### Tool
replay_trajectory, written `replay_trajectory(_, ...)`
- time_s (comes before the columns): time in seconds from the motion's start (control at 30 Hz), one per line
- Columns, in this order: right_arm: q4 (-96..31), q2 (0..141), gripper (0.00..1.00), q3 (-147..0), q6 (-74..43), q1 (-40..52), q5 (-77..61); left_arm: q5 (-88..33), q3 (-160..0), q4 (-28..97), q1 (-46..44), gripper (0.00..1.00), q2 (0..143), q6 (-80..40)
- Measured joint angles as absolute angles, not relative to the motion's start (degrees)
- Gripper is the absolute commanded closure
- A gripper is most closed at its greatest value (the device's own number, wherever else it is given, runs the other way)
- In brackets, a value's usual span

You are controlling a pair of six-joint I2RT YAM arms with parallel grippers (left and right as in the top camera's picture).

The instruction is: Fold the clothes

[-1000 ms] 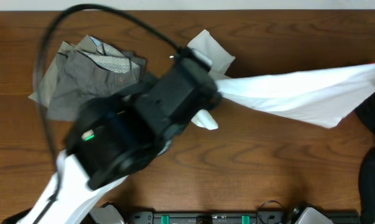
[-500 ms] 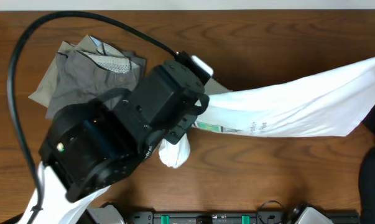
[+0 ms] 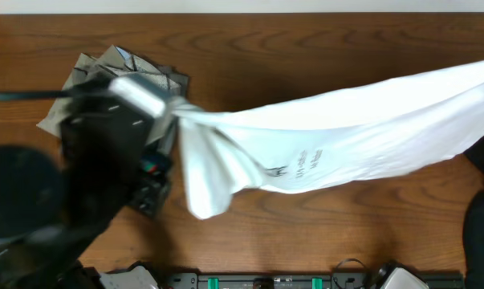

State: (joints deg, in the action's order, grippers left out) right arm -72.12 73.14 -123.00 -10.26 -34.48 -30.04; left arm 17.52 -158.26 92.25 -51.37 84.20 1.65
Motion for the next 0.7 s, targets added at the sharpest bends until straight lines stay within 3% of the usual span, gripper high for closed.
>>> replay_trajectory(0.27, -65.2, 80.6, 0.99, -123.2, -10.5, -32.3, -31.4, 19.2, -158.0, 86.5, -41.9, 0.94, 91.4, 6.4)
replay_trajectory(0.5, -45.2, 93.3, 0.99, -123.0, -13.5, -27.9, -34.1, 8.0, -156.4, 67.1, -26.3, 0.94, 108.5, 14.2)
replay_trajectory(0.7, -27.6, 99.3, 0.99, -122.8, -18.5, -27.6, -36.9, 0.1, -155.2, 49.5, -20.5, 0.94, 114.3, 20.6)
